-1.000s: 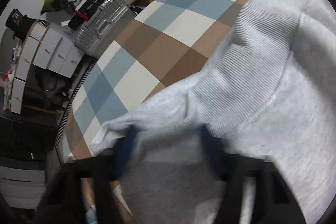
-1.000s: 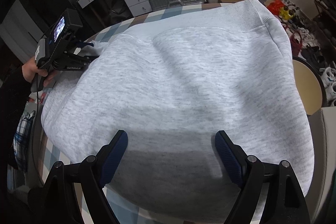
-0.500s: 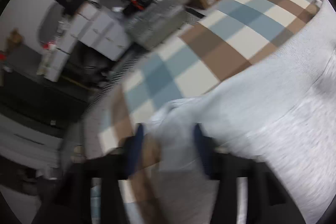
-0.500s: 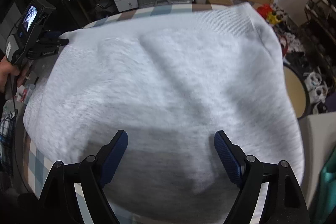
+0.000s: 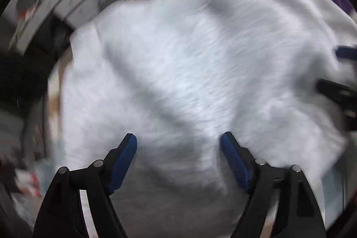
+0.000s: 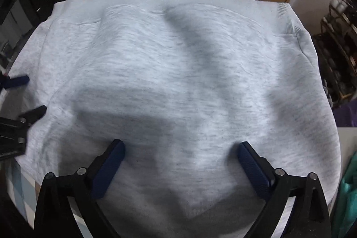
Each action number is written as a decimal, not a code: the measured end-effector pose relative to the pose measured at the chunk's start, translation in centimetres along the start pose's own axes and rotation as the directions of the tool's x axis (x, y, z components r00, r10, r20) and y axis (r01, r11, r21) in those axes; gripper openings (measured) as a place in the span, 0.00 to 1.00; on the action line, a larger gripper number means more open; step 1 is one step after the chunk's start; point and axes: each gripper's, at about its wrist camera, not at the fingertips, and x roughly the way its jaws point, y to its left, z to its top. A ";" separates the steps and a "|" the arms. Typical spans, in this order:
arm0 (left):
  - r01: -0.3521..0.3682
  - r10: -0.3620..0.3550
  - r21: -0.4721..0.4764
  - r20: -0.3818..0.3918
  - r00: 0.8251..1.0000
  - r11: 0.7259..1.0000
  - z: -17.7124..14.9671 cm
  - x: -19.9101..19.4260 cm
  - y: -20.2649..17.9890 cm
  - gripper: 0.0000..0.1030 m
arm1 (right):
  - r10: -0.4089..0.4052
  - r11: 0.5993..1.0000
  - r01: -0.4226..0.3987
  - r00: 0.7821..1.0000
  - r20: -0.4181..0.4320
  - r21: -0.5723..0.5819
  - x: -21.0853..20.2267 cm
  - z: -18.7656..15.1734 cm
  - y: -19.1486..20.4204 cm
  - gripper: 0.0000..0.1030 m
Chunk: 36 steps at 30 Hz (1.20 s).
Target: Fold large clothes
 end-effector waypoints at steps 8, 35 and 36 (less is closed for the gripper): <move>0.027 -0.024 -0.175 0.022 0.999 0.984 -0.1 -1.7 7.6 0.95 | -0.045 0.998 0.050 0.990 0.132 -0.030 -6.7 -1.0 -3.8 0.93; 0.161 -0.190 -0.294 -0.072 0.979 0.942 -5.2 2.3 9.8 0.21 | 0.144 0.962 -0.165 0.983 0.112 0.217 -5.8 -6.6 -9.8 0.25; 0.165 -0.196 -0.290 -0.080 0.977 0.943 -5.7 2.2 9.7 0.21 | 0.153 0.962 -0.174 0.982 0.113 0.209 -5.9 -7.2 -10.0 0.20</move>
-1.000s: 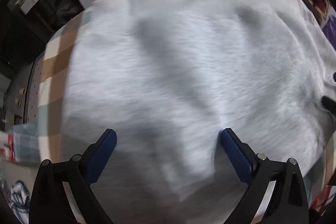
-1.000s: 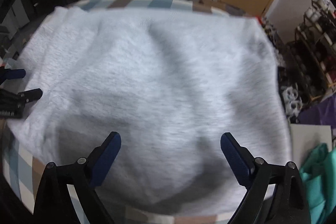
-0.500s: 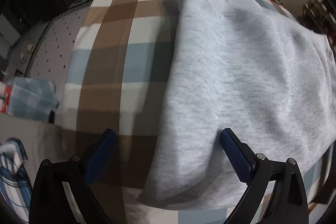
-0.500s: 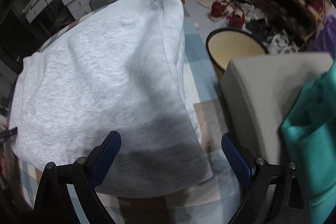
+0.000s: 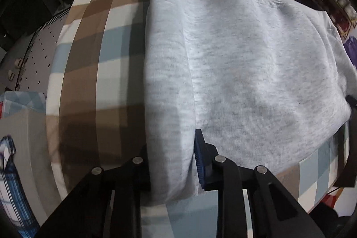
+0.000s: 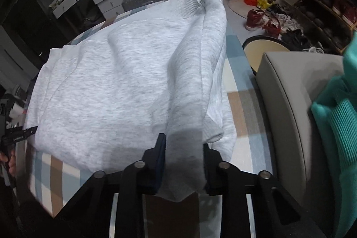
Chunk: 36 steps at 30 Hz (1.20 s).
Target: Fold large clothes
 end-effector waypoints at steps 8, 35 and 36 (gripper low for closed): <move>0.055 -0.054 0.029 -0.055 0.997 0.998 -4.4 -1.1 1.6 0.18 | 0.011 0.997 -0.012 1.000 -0.017 -0.077 -3.1 -6.3 -0.2 0.19; 0.018 -0.035 0.161 0.100 0.994 0.987 -5.8 -3.7 -5.1 0.61 | -0.120 0.958 0.111 0.993 -0.016 -0.263 1.6 -7.2 13.7 0.66; 0.022 -0.044 0.162 0.130 0.990 0.987 -5.8 -3.9 -4.5 0.61 | -0.113 0.955 0.104 0.993 -0.018 -0.277 1.6 -7.2 13.5 0.66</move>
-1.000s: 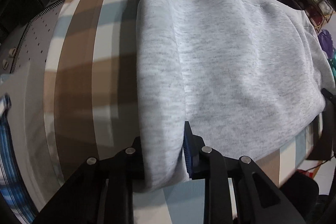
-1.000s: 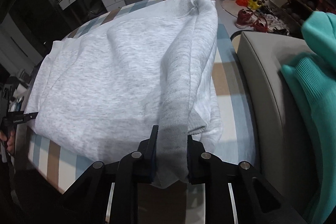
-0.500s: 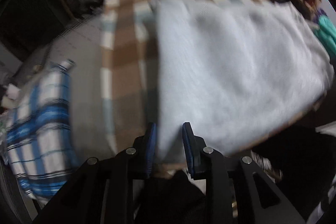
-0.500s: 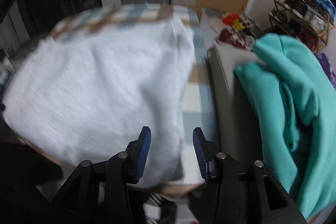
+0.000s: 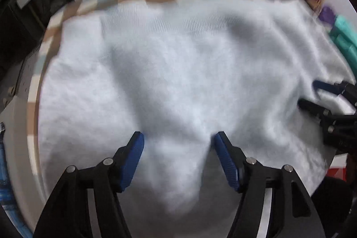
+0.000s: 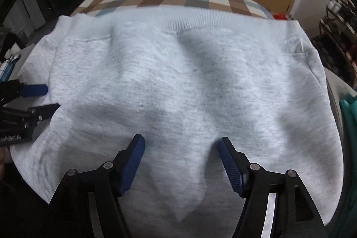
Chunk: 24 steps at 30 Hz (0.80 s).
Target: Fold large clothes
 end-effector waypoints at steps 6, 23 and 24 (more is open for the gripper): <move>0.037 -0.040 0.068 0.037 0.999 0.997 -0.8 -0.7 2.0 0.61 | 0.074 0.997 -0.075 0.997 -0.014 -0.018 -4.5 0.9 0.0 0.66; 0.026 -0.029 0.085 0.037 0.999 0.996 -1.0 -0.4 0.2 0.61 | 0.142 0.990 -0.142 0.985 0.098 -0.003 -5.1 -4.0 5.5 0.73; 0.028 -0.031 0.087 0.036 0.999 0.996 -1.0 -0.4 0.2 0.61 | 0.178 0.984 -0.179 0.977 0.114 -0.005 -5.5 -3.9 6.1 0.73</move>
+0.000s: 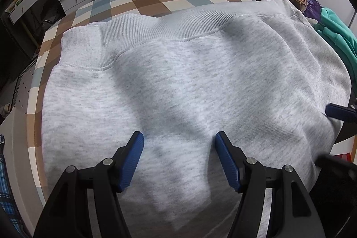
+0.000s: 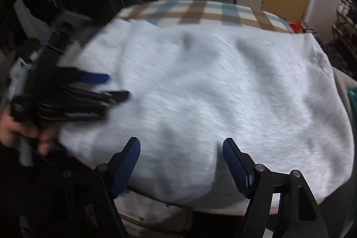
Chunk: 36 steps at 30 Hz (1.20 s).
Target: Fold large clothes
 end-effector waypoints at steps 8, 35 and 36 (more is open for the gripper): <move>-0.011 0.011 0.012 0.004 1.000 1.000 -0.2 -0.1 -0.4 0.61 | -0.134 0.980 0.136 0.991 0.024 -0.145 4.0 -1.7 4.2 0.79; -0.005 0.005 0.010 0.000 1.000 1.000 -0.2 -0.2 -0.7 0.62 | -0.118 0.993 0.121 0.973 -0.197 0.006 9.2 13.5 -9.3 0.42; -0.006 0.006 0.012 0.002 1.000 1.000 -0.2 -0.2 -0.8 0.63 | -0.154 0.988 0.155 0.974 -0.164 -0.007 8.1 13.8 -9.5 0.39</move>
